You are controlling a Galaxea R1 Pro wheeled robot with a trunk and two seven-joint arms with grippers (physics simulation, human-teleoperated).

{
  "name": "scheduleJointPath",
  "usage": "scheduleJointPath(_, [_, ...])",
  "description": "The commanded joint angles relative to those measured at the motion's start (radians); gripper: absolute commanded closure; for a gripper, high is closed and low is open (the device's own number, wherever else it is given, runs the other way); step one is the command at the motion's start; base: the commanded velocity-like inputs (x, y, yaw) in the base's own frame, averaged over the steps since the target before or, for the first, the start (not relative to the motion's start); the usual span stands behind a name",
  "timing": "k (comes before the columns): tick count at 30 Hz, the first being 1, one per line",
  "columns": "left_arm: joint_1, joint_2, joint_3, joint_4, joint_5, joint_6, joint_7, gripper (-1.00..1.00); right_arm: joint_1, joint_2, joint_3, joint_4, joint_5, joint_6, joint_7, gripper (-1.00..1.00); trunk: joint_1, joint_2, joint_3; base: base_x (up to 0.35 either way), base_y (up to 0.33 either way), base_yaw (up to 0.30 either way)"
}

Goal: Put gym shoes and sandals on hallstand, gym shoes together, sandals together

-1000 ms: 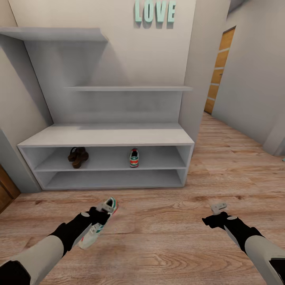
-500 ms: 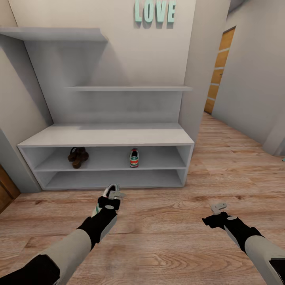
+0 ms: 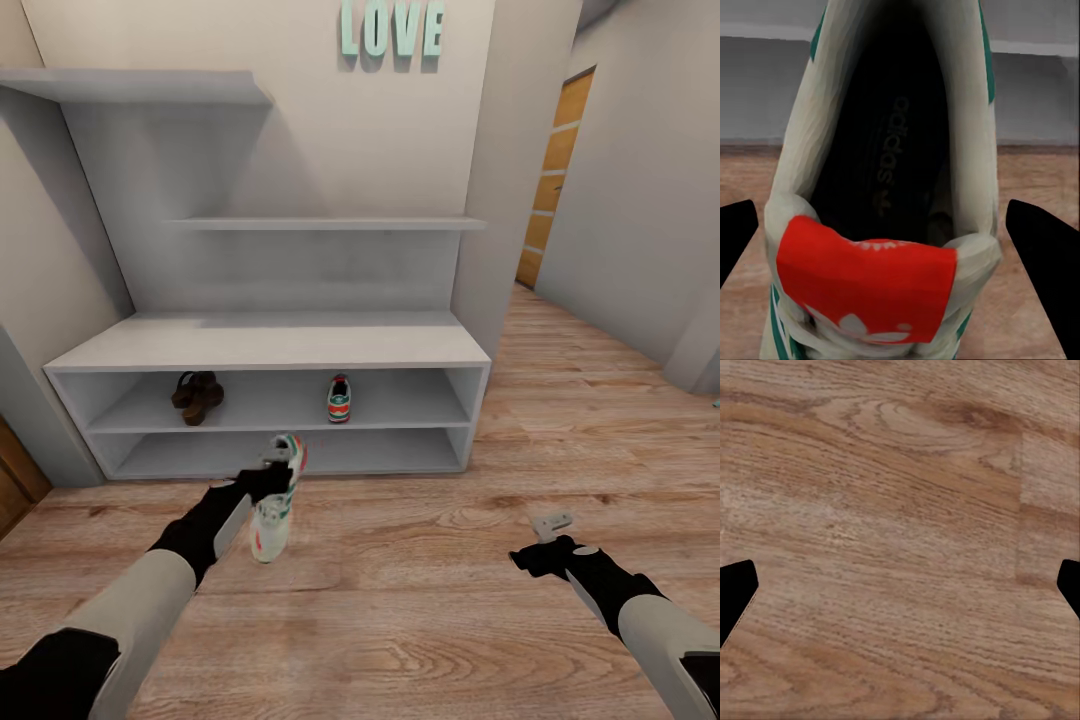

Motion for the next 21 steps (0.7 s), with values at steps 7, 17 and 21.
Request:
scheduleJointPath(7, [-0.086, 0.007, 0.004, -0.006, -0.215, 0.079, -0.369, 1.0, -0.004, -0.001, 0.002, -0.02, 0.022, 0.002, 0.172, -1.0, 0.0, 0.0, 0.0, 0.0, 0.0, 0.0])
scheduleJointPath(17, [-0.136, 0.008, 0.006, -0.005, -0.778, 0.095, -0.703, 1.0, -0.013, 0.004, 0.002, -0.087, 0.343, -0.002, 0.387, -1.0, 0.0, 0.0, 0.0, 0.0, 0.0, 0.0])
scheduleJointPath(21, [-0.138, 0.008, 0.006, -0.01, -0.909, 0.093, -0.811, 1.0, -0.013, 0.006, 0.003, -0.096, 0.391, -0.003, 0.404, -1.0, 0.0, 0.0, 0.0, 0.0, 0.0, 0.0])
